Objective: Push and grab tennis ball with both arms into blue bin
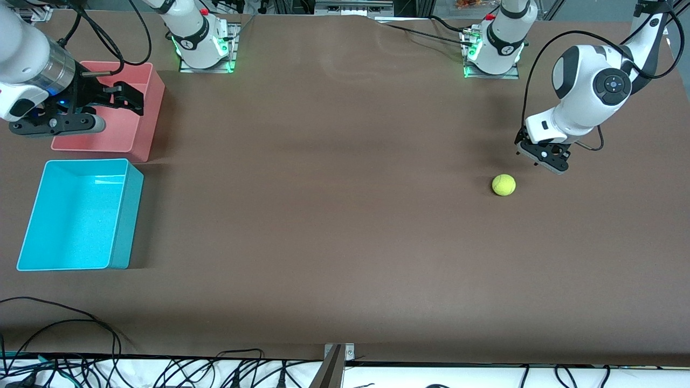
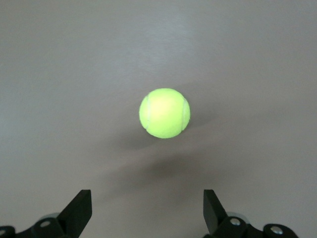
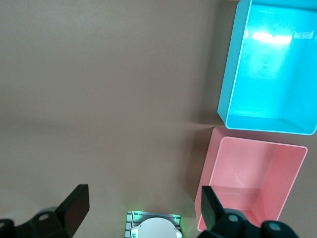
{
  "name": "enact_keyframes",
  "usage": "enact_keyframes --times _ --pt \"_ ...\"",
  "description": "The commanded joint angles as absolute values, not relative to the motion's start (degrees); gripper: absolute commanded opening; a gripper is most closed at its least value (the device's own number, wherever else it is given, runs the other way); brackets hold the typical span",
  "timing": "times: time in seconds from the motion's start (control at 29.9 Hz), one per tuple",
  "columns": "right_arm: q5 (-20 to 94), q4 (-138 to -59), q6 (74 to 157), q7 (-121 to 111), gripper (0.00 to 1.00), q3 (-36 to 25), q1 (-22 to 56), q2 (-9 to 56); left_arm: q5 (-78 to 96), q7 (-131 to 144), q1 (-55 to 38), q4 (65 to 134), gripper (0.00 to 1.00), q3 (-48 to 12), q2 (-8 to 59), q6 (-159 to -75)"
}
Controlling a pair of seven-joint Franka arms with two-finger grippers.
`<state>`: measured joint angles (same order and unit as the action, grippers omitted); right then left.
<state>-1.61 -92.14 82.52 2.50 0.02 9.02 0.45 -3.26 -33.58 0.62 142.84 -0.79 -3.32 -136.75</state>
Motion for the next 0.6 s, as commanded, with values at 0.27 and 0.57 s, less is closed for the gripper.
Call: enact_keyframes --times 0.27,0.57 --pt "-2.2 -90.8 81.2 1.8 1.0 -0.1 8.8 0.7 -6.1 -44.0 2.3 143.8 0.0 -0.9 -1.2 -140.1" --pt "-2.2 -90.8 81.2 1.9 1.0 -0.1 8.8 0.7 -14.6 -49.9 2.3 143.7 0.0 -1.0 0.1 -143.1"
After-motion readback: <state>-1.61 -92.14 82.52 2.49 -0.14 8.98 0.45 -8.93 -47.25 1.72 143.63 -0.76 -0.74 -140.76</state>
